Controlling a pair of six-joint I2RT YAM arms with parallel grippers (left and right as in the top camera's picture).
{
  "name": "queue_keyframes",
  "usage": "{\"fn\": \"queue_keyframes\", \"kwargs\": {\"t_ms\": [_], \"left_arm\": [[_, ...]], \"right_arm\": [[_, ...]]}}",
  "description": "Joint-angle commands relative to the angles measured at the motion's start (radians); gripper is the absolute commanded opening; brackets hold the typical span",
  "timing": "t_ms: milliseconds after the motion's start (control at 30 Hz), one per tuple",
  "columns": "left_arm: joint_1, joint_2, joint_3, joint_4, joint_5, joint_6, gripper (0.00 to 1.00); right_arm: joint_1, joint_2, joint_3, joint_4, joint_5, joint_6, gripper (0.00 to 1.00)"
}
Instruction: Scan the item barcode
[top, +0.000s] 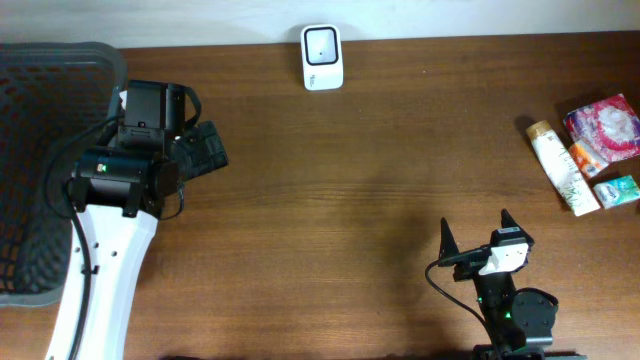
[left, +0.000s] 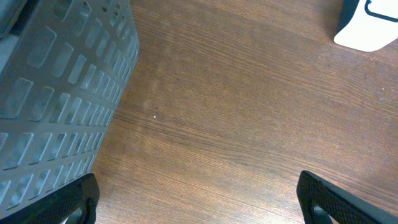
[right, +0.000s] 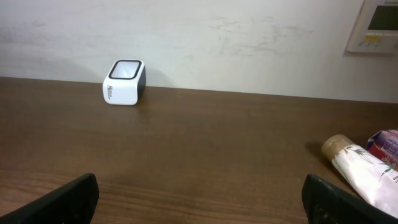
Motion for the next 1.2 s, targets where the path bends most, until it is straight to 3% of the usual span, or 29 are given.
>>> {"fn": "queue_keyframes", "kwargs": {"t_ms": [0, 333, 433, 533, 633, 767, 800, 867, 1033, 1167], "left_arm": [[0.002, -0.004, 0.004, 0.0, -0.007, 0.016, 0.99], [0.002, -0.004, 0.004, -0.076, -0.007, 0.016, 0.99], [0.002, -0.034, 0.004, -0.034, 0.138, 0.016, 0.99], [0.002, -0.11, -0.014, -0.026, 0.155, 0.017, 0.99], [0.002, -0.288, -0.211, 0.142, 0.214, 0.114, 0.99], [0.002, -0.669, -0.694, 0.665, 0.558, 0.454, 0.99], [0.002, -0.762, -0.789, 0.732, 0.555, 0.457, 0.99], [0.002, -0.911, -0.917, 0.744, 0.529, 0.457, 0.99], [0.003, -1.044, -1.056, 0.749, 0.483, 0.457, 0.99], [0.031, -1.165, -1.205, 0.907, 0.464, 0.457, 0.99]], "right_arm": [[0.01, -0.009, -0.008, -0.003, 0.016, -0.002, 0.99], [0.01, -0.009, -0.008, -0.003, 0.016, -0.002, 0.99], [0.01, -0.009, -0.008, -0.003, 0.016, -0.002, 0.99], [0.01, -0.009, -0.008, -0.003, 0.016, -0.002, 0.99], [0.01, -0.009, -0.008, -0.003, 0.016, -0.002, 0.99], [0.01, -0.009, -0.008, -0.003, 0.016, -0.002, 0.99], [0.01, -0.009, -0.008, -0.003, 0.016, -0.002, 0.99], [0.01, -0.009, -0.008, -0.003, 0.016, -0.002, 0.99], [0.01, -0.009, -0.008, -0.003, 0.016, -0.002, 0.99], [0.01, -0.009, -0.008, -0.003, 0.016, -0.002, 0.99]]}}
